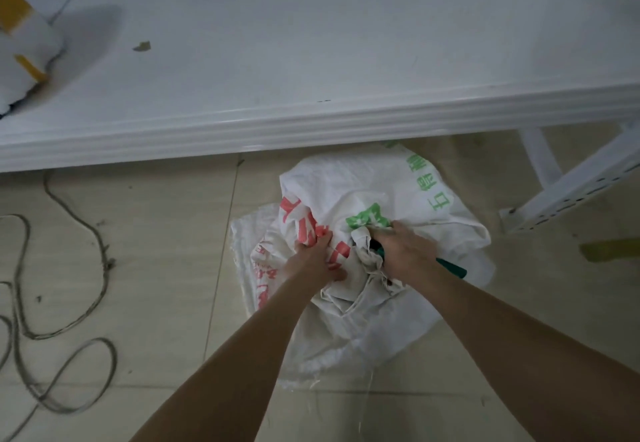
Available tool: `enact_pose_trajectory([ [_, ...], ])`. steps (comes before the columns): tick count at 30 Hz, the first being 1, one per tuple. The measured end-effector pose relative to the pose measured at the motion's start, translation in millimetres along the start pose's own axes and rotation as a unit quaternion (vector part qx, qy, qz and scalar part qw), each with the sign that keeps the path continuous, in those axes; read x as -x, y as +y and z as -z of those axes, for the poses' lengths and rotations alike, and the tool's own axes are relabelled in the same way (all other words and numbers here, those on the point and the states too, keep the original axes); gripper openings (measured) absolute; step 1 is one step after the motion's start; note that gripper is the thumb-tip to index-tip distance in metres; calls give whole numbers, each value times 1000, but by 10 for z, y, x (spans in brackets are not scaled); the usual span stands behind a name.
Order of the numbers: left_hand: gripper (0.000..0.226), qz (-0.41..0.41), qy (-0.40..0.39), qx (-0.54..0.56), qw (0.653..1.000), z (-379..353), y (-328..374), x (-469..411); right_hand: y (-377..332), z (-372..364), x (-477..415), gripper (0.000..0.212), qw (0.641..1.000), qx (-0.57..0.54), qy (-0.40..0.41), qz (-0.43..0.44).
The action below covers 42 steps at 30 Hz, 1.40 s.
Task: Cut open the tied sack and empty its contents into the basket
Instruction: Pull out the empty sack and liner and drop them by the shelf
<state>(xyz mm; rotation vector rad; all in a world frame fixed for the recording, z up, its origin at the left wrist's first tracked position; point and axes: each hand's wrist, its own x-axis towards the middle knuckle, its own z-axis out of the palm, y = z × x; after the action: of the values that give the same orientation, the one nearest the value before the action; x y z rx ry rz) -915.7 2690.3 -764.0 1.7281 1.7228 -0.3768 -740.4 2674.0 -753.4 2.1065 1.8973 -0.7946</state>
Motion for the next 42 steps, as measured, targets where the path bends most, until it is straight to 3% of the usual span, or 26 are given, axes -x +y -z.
enact_pose_trajectory([
  [5,89,10,52,-112,992,188,74,131,77,215,182,64,999,-5,47,8],
  [11,88,12,6,-94,996,183,72,149,31,199,221,50,1000,-9,3,-15],
  [17,83,-10,-11,-49,999,468,92,535,-69,600,512,60,1000,-1,2,-30],
  [21,69,11,-9,-90,996,691,152,1017,-238,942,888,71,998,4,-20,-64],
  [28,47,-3,15,-80,997,1280,314,1839,-468,1479,1690,23,996,-61,-8,-65],
  [35,39,-34,-5,-107,994,2065,699,2960,-767,2320,2783,32,995,-55,-1,-85],
  [39,38,-60,-17,-111,992,2473,907,3587,-943,2780,3373,29,977,-161,0,-139],
  [42,38,-89,-19,-116,989,2691,990,3926,-1090,3040,3769,21,937,-293,-24,-191],
])
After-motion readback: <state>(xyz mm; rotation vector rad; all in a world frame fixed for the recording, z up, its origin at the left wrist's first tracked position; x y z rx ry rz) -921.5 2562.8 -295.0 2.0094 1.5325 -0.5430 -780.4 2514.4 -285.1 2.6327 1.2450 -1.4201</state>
